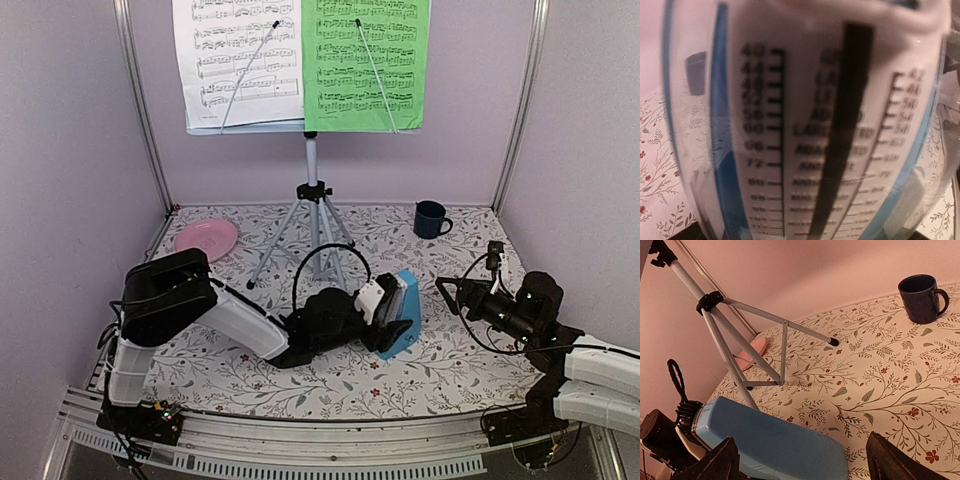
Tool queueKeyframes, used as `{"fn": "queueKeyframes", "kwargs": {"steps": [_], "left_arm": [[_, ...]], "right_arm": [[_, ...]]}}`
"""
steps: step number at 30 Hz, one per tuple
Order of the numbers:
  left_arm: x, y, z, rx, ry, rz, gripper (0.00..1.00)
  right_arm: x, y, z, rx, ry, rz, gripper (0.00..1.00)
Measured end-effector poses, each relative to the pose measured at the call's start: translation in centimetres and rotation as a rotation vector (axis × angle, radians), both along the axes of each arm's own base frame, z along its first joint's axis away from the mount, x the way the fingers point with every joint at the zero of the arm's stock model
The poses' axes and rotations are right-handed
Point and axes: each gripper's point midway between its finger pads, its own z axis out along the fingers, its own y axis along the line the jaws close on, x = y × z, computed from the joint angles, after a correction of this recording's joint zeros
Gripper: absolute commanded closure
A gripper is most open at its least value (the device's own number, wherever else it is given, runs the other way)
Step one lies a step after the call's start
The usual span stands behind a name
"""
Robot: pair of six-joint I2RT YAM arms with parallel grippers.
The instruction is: Set up the instrument practice props
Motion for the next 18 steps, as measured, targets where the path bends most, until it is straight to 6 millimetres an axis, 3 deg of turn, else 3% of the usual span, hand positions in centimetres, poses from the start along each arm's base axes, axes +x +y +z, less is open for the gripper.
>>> {"fn": "queueKeyframes", "kwargs": {"steps": [10,18], "left_arm": [[0.4,0.2,0.8,0.039,-0.094,0.012,0.48],[1.4,0.9,4.2,0.027,-0.191,0.071,0.59]], "right_arm": [[-0.2,-0.1,-0.6,-0.008,0.013,0.0,0.11],[-0.4,-0.2,-1.8,-0.025,0.027,0.004,0.19]]}}
